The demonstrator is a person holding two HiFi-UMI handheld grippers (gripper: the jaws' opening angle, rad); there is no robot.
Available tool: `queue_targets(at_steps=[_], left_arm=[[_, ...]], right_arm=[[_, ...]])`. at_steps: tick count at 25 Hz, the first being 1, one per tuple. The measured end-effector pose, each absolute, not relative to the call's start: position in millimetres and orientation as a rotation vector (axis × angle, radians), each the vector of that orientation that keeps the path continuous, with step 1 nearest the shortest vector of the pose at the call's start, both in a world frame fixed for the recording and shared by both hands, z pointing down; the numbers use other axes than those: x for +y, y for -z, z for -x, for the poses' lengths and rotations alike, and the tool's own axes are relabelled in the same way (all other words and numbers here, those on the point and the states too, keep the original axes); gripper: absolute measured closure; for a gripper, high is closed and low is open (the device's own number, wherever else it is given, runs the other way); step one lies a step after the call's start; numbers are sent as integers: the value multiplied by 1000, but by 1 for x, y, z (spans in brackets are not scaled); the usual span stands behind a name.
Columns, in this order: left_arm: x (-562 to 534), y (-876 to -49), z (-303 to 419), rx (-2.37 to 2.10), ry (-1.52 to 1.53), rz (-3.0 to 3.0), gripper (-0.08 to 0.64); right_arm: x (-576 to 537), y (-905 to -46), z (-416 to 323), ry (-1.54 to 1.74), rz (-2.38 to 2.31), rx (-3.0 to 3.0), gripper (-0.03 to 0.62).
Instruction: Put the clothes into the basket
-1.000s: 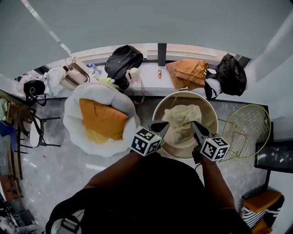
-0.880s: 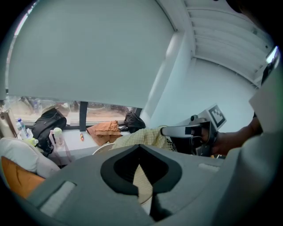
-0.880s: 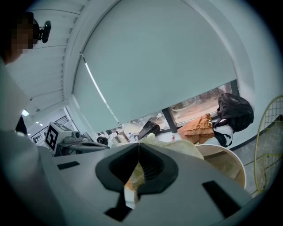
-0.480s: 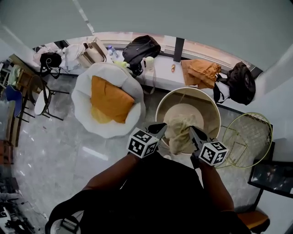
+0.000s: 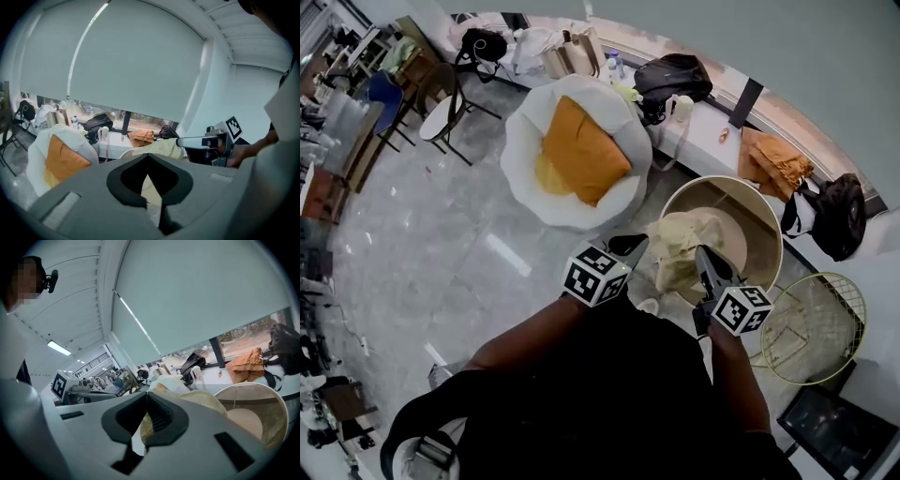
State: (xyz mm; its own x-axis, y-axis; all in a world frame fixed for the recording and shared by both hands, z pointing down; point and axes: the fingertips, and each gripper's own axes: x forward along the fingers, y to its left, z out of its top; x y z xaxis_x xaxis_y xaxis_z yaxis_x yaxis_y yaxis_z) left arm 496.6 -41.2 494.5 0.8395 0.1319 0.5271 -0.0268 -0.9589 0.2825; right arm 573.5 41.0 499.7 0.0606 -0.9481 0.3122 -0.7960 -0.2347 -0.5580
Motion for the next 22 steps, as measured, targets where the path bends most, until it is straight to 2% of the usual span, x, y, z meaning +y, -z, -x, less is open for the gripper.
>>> queue_targets(at_steps=[13, 22], left_arm=[[-100, -483, -380, -338, -717, -2673, 560], [-129, -486, -236, -585, -670, -2565, 560]], right_arm=[[-46, -486, -477, 967, 1839, 2140, 571], [-99, -475, -372, 1014, 1698, 2303, 571]])
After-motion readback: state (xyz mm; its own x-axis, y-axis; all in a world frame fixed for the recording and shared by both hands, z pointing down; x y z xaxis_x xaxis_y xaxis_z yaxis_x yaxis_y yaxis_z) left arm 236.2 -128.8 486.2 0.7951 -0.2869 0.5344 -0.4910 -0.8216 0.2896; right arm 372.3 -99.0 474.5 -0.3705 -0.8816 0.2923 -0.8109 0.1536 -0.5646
